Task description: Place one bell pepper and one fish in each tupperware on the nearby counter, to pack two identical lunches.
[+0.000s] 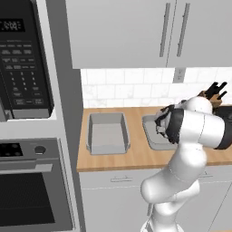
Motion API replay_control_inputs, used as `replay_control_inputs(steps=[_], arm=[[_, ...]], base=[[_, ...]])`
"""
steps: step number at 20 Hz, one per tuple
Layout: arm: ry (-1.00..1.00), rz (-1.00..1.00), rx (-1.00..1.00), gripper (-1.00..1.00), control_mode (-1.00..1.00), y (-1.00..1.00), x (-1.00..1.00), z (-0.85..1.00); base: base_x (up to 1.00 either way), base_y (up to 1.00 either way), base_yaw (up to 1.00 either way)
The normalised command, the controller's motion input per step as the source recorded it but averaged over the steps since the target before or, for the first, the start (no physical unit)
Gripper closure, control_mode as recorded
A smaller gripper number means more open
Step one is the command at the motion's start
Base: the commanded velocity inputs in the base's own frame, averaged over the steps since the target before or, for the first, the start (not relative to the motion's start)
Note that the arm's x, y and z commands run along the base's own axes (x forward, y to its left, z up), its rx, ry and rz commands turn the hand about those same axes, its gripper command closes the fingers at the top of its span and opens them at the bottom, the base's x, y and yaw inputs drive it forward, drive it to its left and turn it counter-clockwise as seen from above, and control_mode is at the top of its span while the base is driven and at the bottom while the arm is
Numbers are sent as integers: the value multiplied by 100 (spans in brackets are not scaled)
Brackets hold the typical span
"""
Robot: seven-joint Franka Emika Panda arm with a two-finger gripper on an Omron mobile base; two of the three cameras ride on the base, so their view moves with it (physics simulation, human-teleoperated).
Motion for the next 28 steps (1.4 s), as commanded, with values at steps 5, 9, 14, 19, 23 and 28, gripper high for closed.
replay_control_inputs(steps=[5, 9, 14, 19, 23, 28], arm=[[-11, 0, 0, -100, -100, 14, -93, 95], [-2, 0, 0, -100, -100, 36, -97, 74], [-1, 1, 0, -100, -100, 55, -87, 89], [0, 0, 0, -100, -100, 42, -60, 82], [0, 1, 0, -100, -100, 39, -50, 77], [0, 4, 0, -100, -100, 24, -59, 74]], base=[[0, 0, 0], [0, 0, 0], [0, 0, 0], [0, 0, 0], [0, 0, 0], [0, 0, 0]])
